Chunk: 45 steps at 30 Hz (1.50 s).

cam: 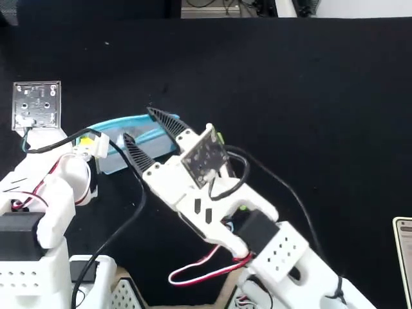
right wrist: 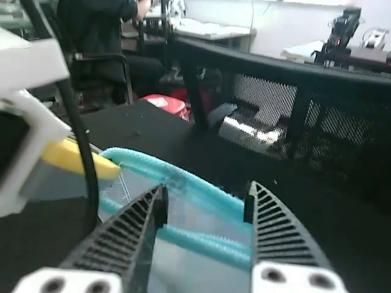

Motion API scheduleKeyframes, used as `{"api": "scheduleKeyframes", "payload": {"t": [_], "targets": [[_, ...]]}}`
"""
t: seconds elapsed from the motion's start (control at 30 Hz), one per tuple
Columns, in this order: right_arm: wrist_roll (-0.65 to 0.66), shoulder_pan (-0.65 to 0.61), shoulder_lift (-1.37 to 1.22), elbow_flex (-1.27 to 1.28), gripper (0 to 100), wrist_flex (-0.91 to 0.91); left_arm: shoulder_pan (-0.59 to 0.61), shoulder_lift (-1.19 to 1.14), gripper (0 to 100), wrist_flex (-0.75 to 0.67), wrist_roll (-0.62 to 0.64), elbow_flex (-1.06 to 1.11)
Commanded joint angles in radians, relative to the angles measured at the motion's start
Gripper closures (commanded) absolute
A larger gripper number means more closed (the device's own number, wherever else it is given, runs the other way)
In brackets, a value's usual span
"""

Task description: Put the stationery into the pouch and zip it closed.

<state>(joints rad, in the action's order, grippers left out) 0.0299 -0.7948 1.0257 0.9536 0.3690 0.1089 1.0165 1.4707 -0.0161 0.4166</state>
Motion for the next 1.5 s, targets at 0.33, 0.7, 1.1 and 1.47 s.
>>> {"api": "scheduleKeyframes", "payload": {"t": [0.33,0.7,1.1,1.47], "targets": [[0.002,0.176,0.099,-0.199,79.4,0.150,-0.002,-0.006,97,0.003,-0.012,0.047],[0.000,0.545,0.117,-0.174,86.1,0.559,-0.002,-0.006,97,0.003,-0.012,0.047],[0.000,0.608,-0.542,-0.145,87.1,0.489,-0.002,-0.006,97,0.003,-0.012,0.047],[0.000,0.525,-0.869,-0.334,87.1,0.690,-0.002,-0.006,97,0.003,-0.012,0.047]]}}
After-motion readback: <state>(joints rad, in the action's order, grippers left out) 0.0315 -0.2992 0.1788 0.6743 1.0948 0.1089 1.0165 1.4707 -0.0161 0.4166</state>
